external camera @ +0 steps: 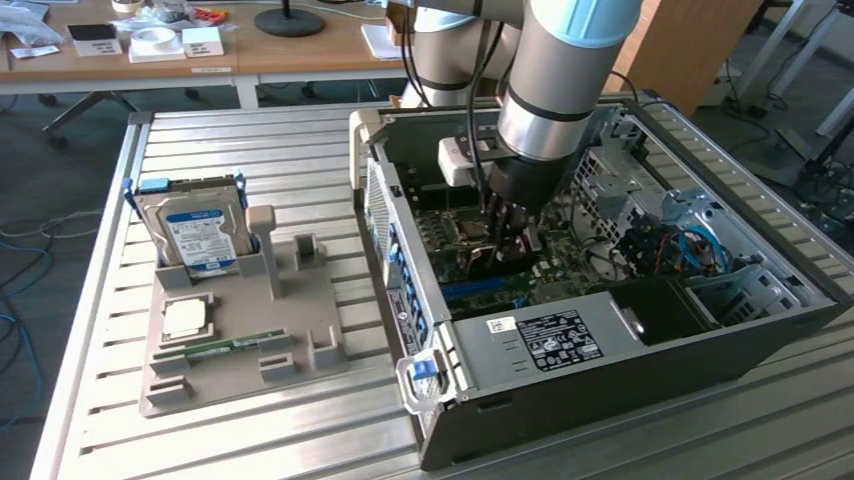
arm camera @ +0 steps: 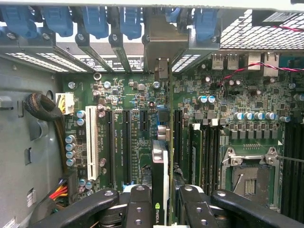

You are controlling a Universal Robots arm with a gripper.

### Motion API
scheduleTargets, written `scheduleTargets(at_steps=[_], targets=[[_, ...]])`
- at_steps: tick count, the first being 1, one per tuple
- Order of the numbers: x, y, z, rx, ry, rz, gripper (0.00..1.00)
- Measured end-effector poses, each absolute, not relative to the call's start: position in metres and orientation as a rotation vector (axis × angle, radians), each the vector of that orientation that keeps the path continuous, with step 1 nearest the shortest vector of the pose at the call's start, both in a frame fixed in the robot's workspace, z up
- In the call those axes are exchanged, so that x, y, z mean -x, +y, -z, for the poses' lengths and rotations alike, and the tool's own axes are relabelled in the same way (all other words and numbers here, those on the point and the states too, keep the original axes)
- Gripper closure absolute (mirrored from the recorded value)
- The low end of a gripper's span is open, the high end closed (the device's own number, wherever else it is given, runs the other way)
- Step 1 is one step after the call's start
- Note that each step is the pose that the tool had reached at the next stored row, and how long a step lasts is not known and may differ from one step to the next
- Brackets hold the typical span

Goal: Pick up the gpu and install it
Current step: 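Insert the gpu into the slot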

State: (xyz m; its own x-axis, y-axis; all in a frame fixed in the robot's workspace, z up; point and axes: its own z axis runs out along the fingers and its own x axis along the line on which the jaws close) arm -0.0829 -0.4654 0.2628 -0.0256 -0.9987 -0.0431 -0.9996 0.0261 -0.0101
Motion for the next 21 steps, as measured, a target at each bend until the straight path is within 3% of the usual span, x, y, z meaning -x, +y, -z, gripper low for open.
scheduleTargets(at_steps=[21], targets=[[0.0827,-0.4654,-0.2608,2.167,2.224,-0.035,0.73]])
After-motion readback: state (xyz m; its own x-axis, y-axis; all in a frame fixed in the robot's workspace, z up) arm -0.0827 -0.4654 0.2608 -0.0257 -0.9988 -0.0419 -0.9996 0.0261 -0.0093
